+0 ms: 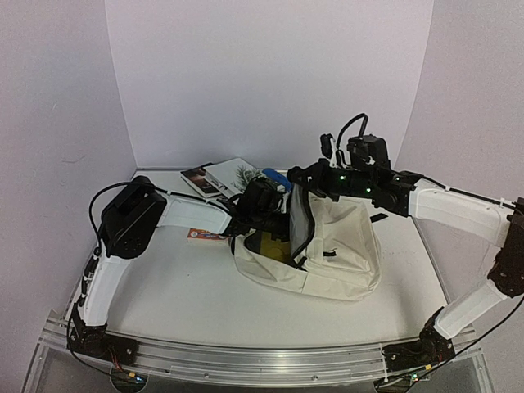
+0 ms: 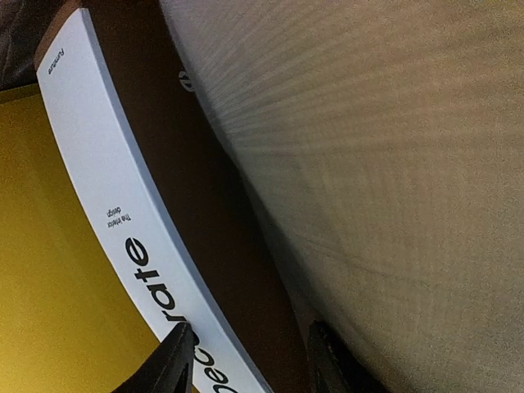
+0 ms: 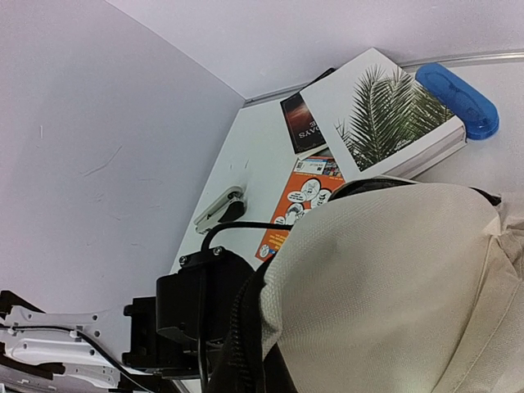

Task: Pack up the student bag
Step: Place the book in the student bag.

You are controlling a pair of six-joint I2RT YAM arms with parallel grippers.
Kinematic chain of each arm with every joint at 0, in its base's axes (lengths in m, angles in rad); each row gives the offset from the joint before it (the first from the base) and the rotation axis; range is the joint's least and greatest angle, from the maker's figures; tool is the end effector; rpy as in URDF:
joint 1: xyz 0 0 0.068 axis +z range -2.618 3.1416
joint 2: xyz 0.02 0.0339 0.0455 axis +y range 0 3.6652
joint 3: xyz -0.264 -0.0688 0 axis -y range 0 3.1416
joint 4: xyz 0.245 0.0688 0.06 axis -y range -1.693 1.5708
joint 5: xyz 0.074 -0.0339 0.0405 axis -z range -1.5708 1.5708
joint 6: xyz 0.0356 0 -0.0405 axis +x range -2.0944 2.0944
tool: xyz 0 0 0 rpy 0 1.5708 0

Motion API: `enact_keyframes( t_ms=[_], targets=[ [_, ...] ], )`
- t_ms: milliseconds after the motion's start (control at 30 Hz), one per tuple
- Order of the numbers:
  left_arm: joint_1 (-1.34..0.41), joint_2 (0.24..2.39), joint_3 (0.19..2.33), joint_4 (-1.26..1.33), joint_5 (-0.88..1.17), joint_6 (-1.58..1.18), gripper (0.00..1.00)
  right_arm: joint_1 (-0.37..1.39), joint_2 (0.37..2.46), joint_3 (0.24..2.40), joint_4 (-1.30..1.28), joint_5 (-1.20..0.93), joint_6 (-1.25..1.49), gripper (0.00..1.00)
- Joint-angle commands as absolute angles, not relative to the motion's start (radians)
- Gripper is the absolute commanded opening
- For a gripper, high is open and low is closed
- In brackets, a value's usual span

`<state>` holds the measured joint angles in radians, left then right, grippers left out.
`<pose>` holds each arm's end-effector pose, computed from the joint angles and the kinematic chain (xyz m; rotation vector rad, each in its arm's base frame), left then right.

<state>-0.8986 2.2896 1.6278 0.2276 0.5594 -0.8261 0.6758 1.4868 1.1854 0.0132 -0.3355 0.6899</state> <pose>0.3081 -0.4175 0.1651 0.5081 2.2976 -1.5549 0.2679 0.2298 0.3305 -0.2416 2.0258 1.2194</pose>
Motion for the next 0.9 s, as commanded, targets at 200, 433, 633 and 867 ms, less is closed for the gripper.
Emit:
enact_keyframes(
  t_ms=[200, 433, 633, 867],
  targets=[
    [-0.904, 2.142, 1.5, 0.195, 0.373, -0.736, 0.56, 0.687, 1.413, 1.14, 0.093, -0.164, 0.735, 0.0],
    [-0.888, 1.907, 1.313, 0.152, 0.277, -0.663, 0.63, 0.64, 1.353, 1.01, 0.058, -0.021, 0.78, 0.0],
    [-0.869, 1.762, 1.284, -0.032, 0.192, -0.612, 0.7, 0.578, 1.378, 0.915, 0.056, -0.02, 0.799, 0.0],
    [-0.729, 1.652, 1.195, -0.124, 0.189, -0.671, 0.77, 0.513, 1.444, 0.843, 0.055, -0.072, 0.845, 0.02]
  ],
)
